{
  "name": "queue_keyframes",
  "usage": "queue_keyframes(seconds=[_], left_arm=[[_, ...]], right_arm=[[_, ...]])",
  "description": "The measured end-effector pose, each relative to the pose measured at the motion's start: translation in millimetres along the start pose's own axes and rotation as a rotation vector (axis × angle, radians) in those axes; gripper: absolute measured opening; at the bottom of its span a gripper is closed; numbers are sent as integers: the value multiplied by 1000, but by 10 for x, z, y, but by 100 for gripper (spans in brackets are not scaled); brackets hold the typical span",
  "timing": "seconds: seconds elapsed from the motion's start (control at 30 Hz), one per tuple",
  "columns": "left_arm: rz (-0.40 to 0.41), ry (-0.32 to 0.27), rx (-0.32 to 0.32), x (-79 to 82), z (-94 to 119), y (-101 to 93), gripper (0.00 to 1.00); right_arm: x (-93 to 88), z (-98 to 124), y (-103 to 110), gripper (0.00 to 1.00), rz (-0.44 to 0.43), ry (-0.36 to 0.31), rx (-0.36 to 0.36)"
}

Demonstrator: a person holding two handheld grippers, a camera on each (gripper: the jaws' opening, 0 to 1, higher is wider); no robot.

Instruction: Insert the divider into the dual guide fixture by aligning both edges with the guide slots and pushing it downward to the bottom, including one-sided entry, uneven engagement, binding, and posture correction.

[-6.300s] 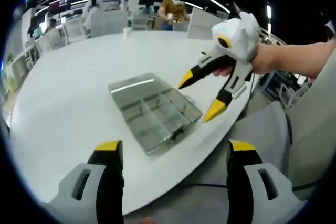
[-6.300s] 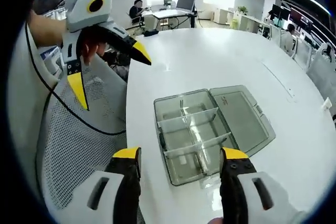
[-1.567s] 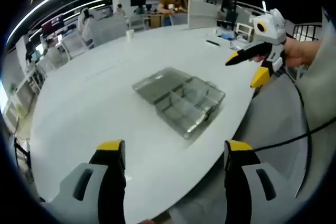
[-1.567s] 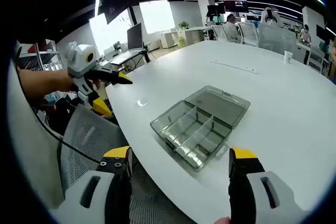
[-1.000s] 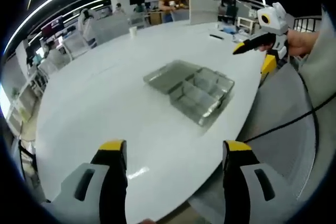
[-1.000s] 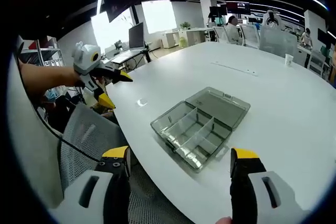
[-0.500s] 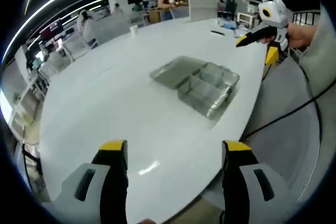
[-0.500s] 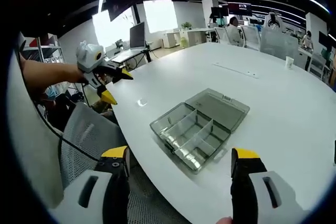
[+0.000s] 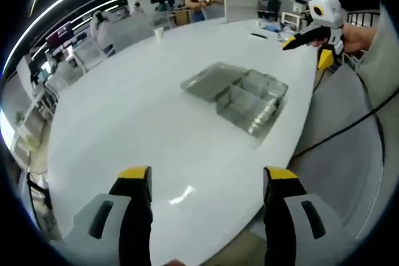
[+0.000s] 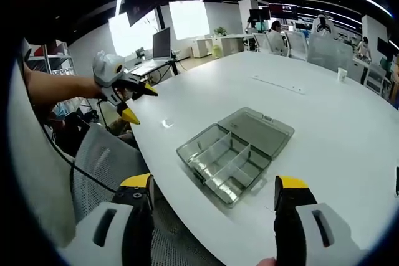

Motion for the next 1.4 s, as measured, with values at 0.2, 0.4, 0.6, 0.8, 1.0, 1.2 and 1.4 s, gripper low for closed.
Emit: queue_keyframes(seconds=[0.2,0.4,0.6,0.8,1.0,1.2,1.4], left_arm=[[-12,12,-6,-21,-4,10,71],[-23,25,-11,-66,-10,41,70],[-27,37,-11,-89,-12,61,70],[-27,43,-12,-98,-20,92,70],[-32,52,-18,-109,-41,137,69],[-38,66,-28,-147,-86,175,69],[-47,81,-40,-186,-117,200,68]], right_arm=[[21,0,-6,78,-4,-7,-2],[29,-2,-11,78,-3,-8,-2],[29,-2,-15,77,-4,-7,-2],[32,0,-20,77,-3,-6,-5],[28,4,-27,77,-4,-2,-7],[35,1,-32,77,-6,0,-5],[51,-15,-38,77,-5,3,-3]])
Point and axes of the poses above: the point that each gripper's makers call its tool centre point, and the gripper's own axes: z roughly backward along the fingers, y roughly to its left, x roughly out of its top, the point moved 10 cm from there along z, roughly backward along the fingers, and after that the axes turned 12 degrees about -y, right-handed, at the moved point
